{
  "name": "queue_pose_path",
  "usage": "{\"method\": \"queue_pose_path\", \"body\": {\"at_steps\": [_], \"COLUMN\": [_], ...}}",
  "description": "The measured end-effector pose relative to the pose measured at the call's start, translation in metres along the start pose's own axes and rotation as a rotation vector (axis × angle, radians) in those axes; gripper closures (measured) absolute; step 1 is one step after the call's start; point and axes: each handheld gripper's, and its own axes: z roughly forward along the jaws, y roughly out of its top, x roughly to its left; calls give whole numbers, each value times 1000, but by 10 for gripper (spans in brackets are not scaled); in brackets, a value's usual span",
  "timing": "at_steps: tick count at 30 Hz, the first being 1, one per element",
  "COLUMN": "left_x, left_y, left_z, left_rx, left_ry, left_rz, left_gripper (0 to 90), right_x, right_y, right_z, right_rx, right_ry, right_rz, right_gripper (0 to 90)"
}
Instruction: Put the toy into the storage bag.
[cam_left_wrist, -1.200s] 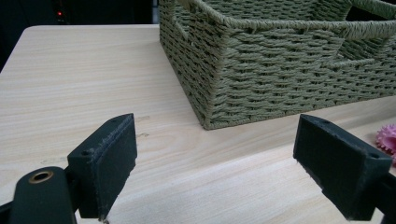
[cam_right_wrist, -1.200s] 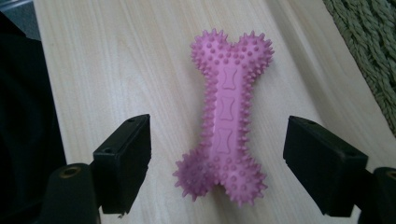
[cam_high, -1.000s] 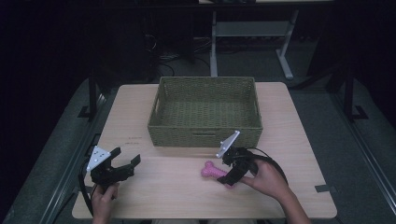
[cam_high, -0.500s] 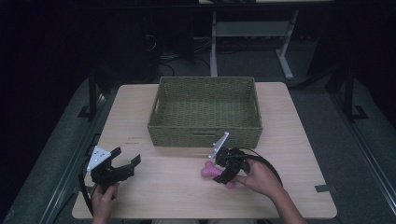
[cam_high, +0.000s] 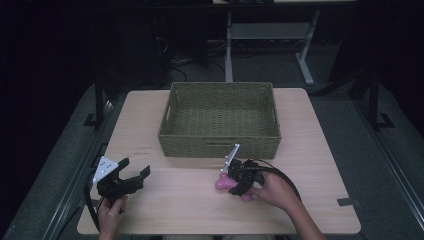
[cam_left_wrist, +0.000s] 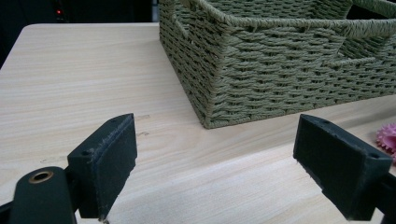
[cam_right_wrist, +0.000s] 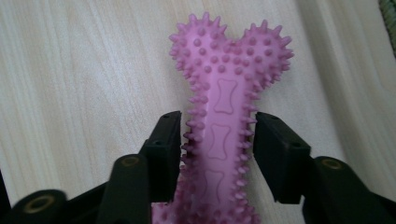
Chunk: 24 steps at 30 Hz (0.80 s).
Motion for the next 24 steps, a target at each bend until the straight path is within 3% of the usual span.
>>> {"method": "queue_pose_path", "body": {"at_steps": [6,15,24], "left_x": [1,0,1], "left_y": [0,0,0], "left_z": [0,-1,-1], "left_rx": [0,-4,-5], "left_ry": [2,3,7], "left_rz": [-1,-2,-1], "left_gripper": [130,130,130], "right_x": [1,0,-5], "right_y": [1,0,0], "right_z": [3,1,-13], "right_rx": [11,11,-2], "right_ry": [-5,30,55], "right_rz": [-15,-33,-55], "right_gripper": [549,576,577]}}
